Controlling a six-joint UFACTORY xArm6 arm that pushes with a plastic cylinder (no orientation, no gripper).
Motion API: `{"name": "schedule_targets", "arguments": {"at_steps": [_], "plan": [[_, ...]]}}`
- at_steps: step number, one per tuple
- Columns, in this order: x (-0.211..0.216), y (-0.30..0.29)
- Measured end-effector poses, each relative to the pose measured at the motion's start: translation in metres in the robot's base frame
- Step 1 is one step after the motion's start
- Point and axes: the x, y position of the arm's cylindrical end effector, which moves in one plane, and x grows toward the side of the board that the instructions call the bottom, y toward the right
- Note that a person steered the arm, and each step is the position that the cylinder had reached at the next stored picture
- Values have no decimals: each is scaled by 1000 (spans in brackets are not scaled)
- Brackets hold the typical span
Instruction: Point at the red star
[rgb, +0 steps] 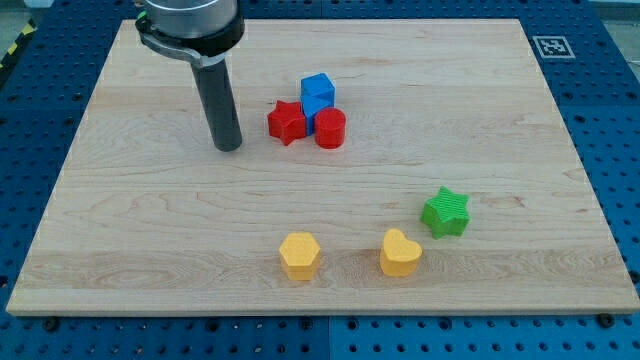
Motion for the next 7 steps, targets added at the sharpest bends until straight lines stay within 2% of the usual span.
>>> {"name": "schedule_targets", "arguments": {"at_steps": [5,7], "plan": [[8,6],[-16,61]]}}
